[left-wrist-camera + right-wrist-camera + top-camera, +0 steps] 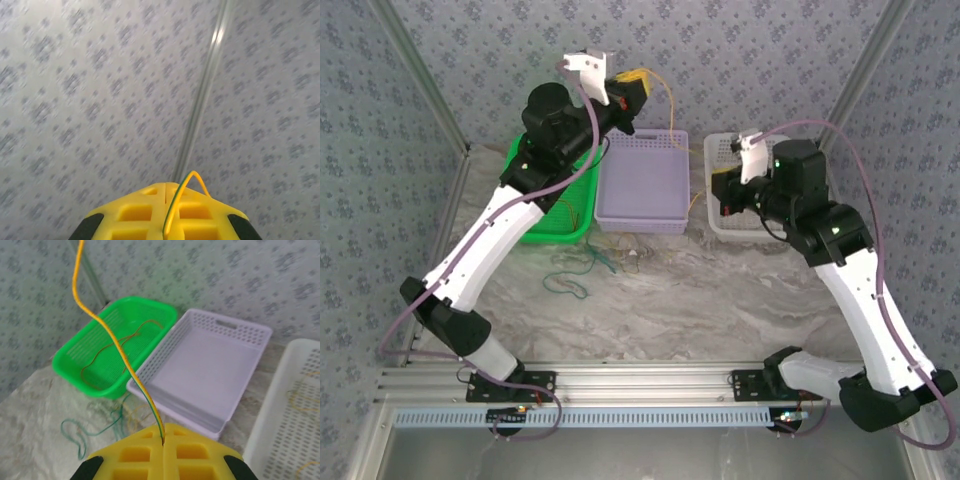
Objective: Untangle the cables
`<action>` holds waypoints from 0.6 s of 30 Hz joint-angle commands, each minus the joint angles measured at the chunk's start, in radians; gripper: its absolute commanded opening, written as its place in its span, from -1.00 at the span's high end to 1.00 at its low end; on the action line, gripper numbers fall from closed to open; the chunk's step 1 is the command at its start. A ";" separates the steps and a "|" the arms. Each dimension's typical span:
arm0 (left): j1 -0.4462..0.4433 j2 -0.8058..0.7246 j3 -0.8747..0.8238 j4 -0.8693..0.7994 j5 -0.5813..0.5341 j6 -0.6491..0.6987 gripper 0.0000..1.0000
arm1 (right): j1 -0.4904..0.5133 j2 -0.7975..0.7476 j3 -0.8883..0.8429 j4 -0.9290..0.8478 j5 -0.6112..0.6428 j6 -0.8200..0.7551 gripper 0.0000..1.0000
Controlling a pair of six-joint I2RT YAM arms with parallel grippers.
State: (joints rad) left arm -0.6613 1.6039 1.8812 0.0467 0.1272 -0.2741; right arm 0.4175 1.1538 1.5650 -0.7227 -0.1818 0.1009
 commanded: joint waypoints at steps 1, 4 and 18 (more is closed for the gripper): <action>-0.023 0.043 0.101 0.112 -0.007 0.016 1.00 | -0.047 0.036 0.104 -0.034 0.045 0.024 1.00; -0.031 0.109 0.195 0.058 -0.005 0.004 1.00 | -0.102 0.067 0.177 -0.029 0.043 0.045 1.00; -0.032 0.798 1.292 -0.799 -0.009 -0.058 -0.95 | -0.432 0.379 0.584 0.061 -0.214 0.239 1.00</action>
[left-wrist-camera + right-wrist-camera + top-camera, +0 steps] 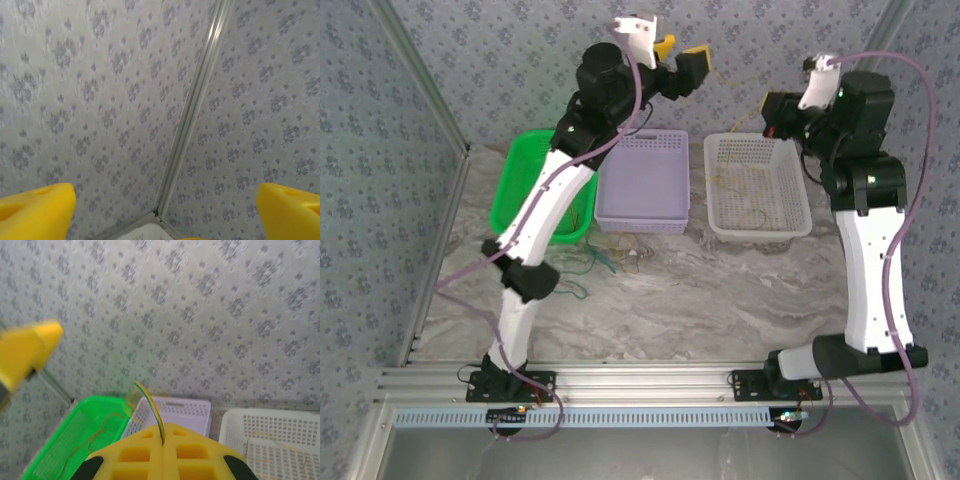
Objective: Untangle the cables
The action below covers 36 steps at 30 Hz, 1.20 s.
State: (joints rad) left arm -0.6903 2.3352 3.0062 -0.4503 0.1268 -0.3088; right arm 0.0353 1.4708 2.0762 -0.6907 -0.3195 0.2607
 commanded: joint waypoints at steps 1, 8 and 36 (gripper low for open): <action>0.002 0.057 0.135 -0.335 -0.031 -0.029 -0.98 | -0.067 0.096 0.111 0.027 -0.083 0.091 1.00; 0.007 0.043 0.131 -0.643 -0.291 -0.052 -0.89 | -0.147 0.252 0.215 0.019 -0.108 0.137 1.00; 0.152 0.008 0.175 -0.589 -0.197 -0.116 -0.80 | -0.202 0.376 -0.367 0.020 0.139 0.185 1.00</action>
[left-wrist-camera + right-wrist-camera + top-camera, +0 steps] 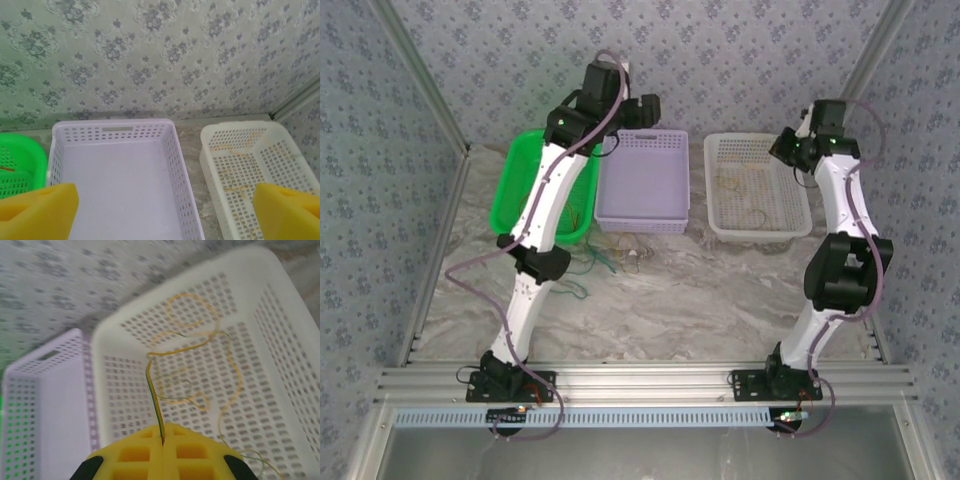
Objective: Untangle the cables
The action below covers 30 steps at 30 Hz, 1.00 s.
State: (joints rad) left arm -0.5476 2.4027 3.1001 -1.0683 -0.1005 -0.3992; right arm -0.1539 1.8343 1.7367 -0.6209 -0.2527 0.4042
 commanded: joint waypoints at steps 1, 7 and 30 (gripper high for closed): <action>0.009 -0.061 0.081 0.024 0.027 -0.021 -0.80 | -0.010 0.016 -0.044 -0.059 0.086 0.048 1.00; 0.041 -0.058 0.081 0.029 0.057 -0.044 -0.80 | -0.009 -0.002 -0.162 -0.092 0.205 0.082 1.00; 0.124 -0.244 -0.141 -0.089 -0.007 0.012 -0.70 | 0.332 -0.574 -0.459 0.067 0.351 -0.097 -0.43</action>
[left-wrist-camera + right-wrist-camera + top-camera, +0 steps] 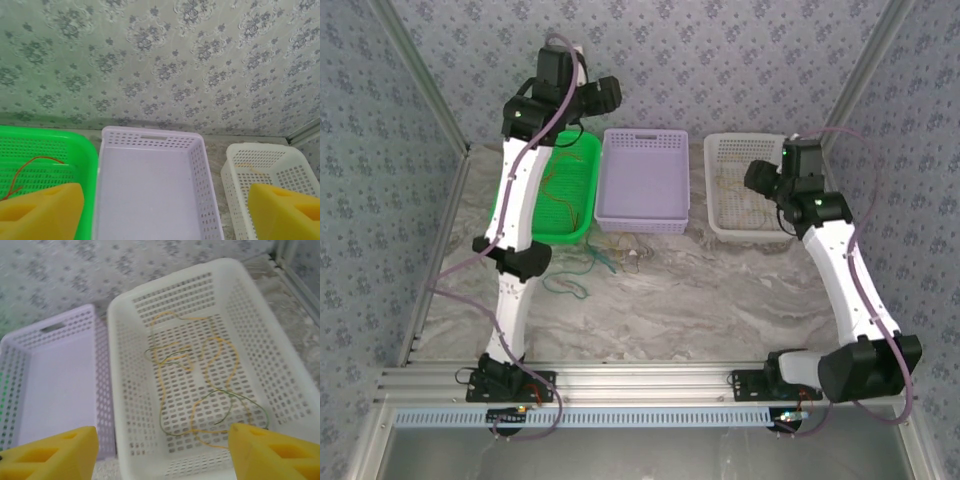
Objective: Untangle the cables
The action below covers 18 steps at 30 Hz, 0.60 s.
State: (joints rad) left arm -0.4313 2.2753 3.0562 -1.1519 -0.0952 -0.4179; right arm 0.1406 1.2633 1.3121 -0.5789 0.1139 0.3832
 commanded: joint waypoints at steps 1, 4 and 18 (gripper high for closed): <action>0.009 -0.171 -0.211 0.030 -0.014 0.045 -0.70 | 0.050 -0.009 -0.038 0.027 -0.028 -0.086 -0.43; -0.002 -0.373 -0.602 0.179 -0.059 0.121 -0.73 | 0.078 -0.027 -0.039 0.029 -0.057 -0.103 -0.44; 0.038 -1.196 -1.916 0.509 -0.048 -0.171 -0.72 | 0.470 -0.081 -0.240 0.119 -0.058 -0.003 -0.46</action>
State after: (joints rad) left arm -0.3889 1.1439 1.2655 -0.6827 -0.1329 -0.4576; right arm 0.5343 1.1786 1.1255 -0.4854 0.0265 0.3317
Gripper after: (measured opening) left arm 0.869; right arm 0.731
